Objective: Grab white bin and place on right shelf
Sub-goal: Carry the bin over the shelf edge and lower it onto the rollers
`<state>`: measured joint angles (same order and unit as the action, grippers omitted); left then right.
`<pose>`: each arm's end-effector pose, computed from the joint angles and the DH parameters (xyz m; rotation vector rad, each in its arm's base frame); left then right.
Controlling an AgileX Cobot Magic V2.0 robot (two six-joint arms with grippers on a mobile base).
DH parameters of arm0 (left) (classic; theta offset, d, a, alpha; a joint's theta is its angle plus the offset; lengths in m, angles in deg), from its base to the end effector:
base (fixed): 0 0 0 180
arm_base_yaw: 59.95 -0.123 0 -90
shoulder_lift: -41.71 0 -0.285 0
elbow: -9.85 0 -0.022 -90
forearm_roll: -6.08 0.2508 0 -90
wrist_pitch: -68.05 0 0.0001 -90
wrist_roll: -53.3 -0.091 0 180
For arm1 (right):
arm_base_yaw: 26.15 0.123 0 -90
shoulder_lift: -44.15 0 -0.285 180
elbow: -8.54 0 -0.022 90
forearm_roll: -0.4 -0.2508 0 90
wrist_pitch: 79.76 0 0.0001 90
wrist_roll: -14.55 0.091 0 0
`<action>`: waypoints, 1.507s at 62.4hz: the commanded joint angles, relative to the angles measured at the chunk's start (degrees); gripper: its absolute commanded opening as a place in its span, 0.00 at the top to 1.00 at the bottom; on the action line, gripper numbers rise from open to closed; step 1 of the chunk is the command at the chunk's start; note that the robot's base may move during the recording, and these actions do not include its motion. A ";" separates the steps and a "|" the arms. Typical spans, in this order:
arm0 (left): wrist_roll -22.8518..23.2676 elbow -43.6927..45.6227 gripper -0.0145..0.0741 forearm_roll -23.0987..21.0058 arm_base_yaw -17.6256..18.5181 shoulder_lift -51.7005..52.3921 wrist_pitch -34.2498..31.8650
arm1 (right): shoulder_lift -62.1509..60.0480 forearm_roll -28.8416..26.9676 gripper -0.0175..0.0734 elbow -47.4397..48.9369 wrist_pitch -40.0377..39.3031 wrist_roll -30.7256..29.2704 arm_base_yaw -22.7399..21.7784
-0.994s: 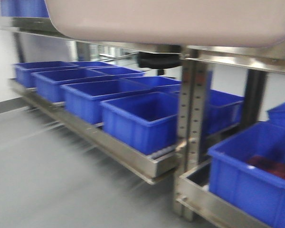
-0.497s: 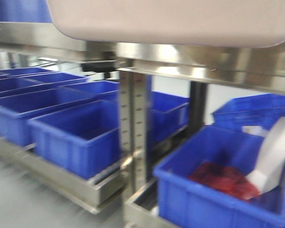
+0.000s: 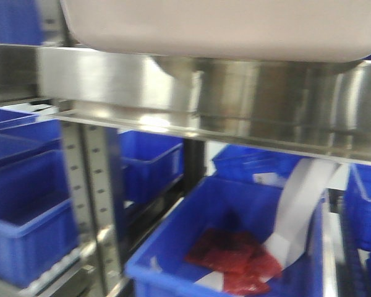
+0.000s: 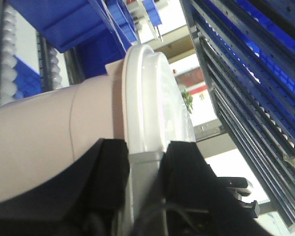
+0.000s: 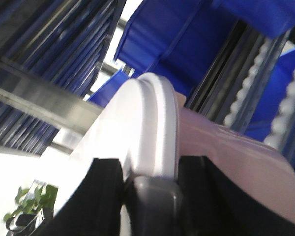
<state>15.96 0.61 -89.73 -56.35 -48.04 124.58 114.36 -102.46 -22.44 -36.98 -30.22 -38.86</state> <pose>0.2953 -0.0943 0.3903 -0.0590 1.8450 -1.6180 0.2298 0.0100 0.3646 0.4914 1.6349 1.2244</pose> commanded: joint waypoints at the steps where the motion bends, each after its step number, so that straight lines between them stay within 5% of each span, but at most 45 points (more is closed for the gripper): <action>1: -0.63 2.07 0.88 -2.58 3.15 2.61 19.43 | -1.88 -5.05 0.74 2.50 14.48 -0.35 1.98; 94: -0.63 2.07 0.88 -2.58 3.15 2.61 19.43 | -1.88 -5.05 0.74 2.50 14.36 -0.35 1.98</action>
<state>16.04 0.61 -89.73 -56.35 -48.04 124.58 114.36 -102.46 -22.44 -37.07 -30.22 -38.86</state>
